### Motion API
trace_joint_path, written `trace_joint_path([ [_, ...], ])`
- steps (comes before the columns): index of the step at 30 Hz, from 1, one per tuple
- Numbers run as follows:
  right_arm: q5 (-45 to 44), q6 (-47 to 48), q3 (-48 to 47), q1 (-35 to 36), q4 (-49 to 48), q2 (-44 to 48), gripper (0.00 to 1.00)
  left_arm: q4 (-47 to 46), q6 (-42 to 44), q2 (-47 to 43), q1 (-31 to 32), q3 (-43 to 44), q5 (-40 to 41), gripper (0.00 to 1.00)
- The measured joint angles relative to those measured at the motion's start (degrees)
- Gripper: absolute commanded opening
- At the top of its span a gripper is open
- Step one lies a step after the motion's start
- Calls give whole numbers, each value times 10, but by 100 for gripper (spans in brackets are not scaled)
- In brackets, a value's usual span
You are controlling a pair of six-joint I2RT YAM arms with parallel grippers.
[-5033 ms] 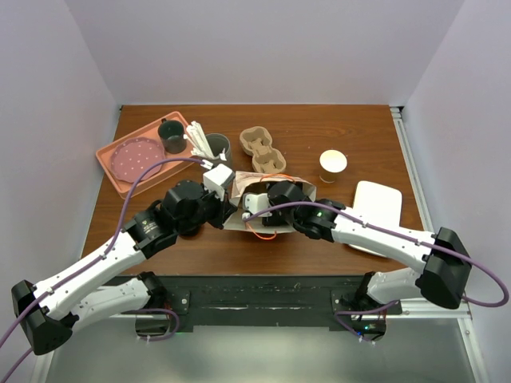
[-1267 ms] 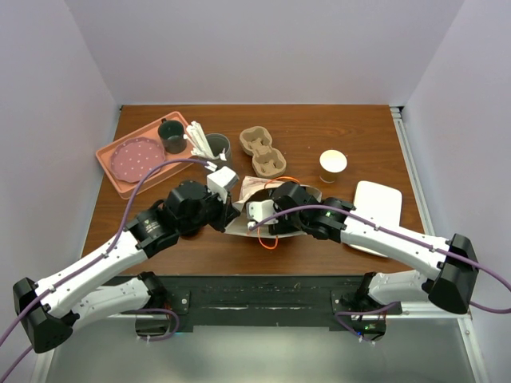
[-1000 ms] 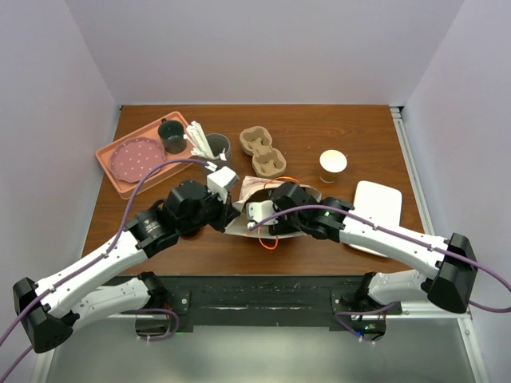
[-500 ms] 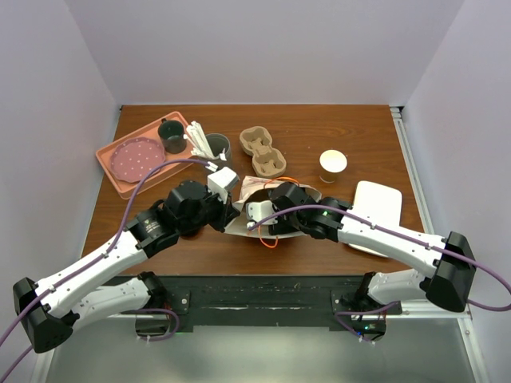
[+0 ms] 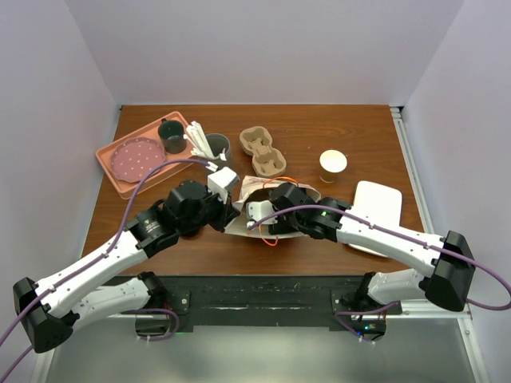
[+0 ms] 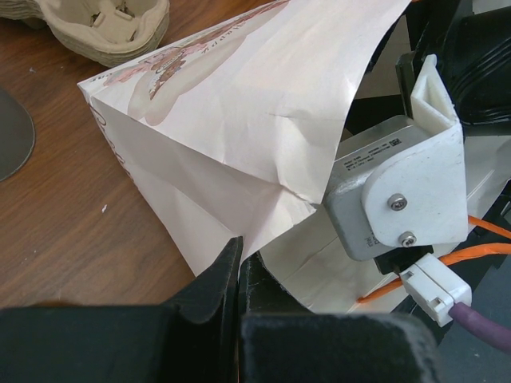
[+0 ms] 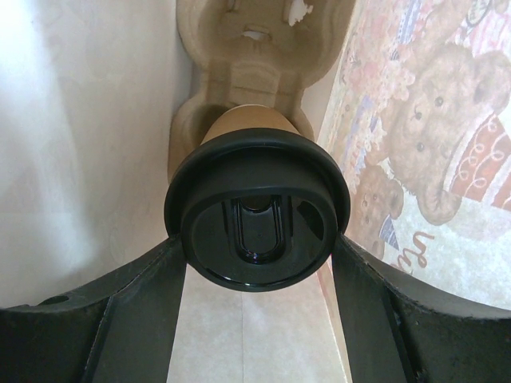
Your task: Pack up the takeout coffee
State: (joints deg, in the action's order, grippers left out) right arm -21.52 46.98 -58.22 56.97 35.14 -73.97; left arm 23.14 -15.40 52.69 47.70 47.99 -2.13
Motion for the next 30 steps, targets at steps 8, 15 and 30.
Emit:
trace_joint_path([
  [8, -5, -7, 0, 0, 4, 0, 0, 0, 0, 1, 0, 0, 0, 0],
  [15, -11, -9, 0, 0, 6, 0, 0, 0, 0, 1, 0, 0, 0, 0],
  [30, -30, -14, -11, 0, 32, 1, 0, -3, 1, 1, 0, 0, -1, 0],
])
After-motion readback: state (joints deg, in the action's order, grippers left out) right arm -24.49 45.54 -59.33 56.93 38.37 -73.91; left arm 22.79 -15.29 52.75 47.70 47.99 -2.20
